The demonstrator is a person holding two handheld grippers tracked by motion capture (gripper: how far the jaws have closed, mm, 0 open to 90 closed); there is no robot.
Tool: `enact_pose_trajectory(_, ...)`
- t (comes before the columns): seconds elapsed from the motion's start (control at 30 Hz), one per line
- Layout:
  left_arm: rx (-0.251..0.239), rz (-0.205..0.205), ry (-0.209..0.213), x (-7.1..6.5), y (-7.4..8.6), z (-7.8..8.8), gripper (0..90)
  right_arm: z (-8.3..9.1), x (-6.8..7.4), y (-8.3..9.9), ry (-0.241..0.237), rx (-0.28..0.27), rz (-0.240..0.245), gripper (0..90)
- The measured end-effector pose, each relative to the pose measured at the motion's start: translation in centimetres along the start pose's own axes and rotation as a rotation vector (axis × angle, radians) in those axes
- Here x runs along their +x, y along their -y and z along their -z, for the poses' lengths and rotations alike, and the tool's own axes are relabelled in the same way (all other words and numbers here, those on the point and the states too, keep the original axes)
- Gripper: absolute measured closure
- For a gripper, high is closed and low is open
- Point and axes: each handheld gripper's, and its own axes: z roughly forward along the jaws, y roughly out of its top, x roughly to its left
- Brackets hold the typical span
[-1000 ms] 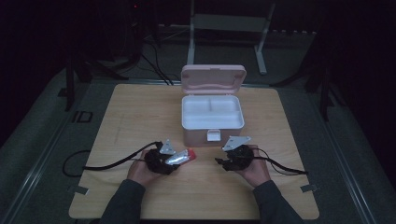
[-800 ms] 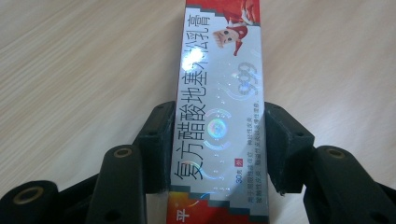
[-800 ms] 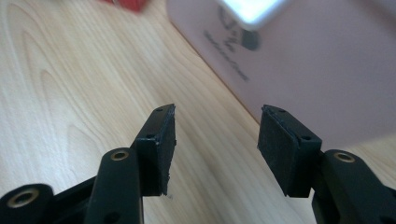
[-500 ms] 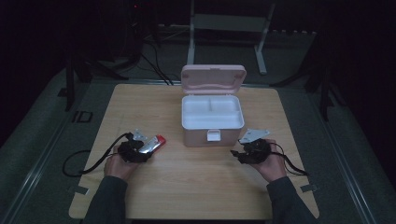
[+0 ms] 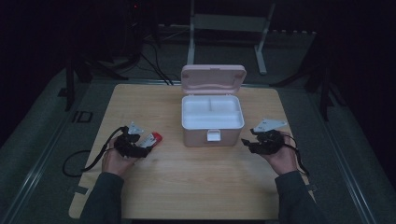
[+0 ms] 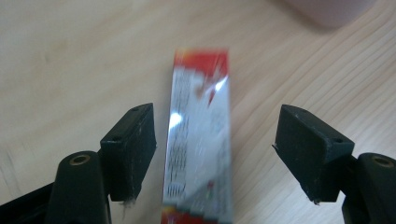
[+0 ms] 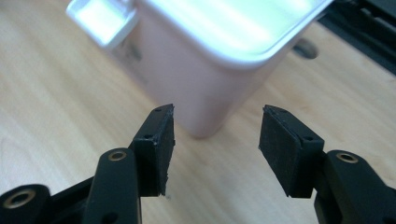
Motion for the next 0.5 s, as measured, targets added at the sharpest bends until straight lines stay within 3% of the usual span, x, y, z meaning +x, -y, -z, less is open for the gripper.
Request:
enact_pose_trajectory(0.17, -0.064, -0.042, 0.054, -0.8, -3.4, 1.3, 31.8, 0.9, -1.1, -1.9, 0.034, -0.053, -0.049, 41.8)
enact_pose_trajectory(0.37, -0.162, -0.013, 0.125, -2.0, -7.3, 2.2, 33.4, 0.2, -2.5, -3.7, 0.057, -0.068, -0.121, 39.5)
enact_pose_trajectory(0.5, -0.173, -0.003, 0.141, -3.0, -9.6, 1.5, 34.3, -1.2, -3.3, -4.2, 0.053, -0.055, -0.158, 39.3)
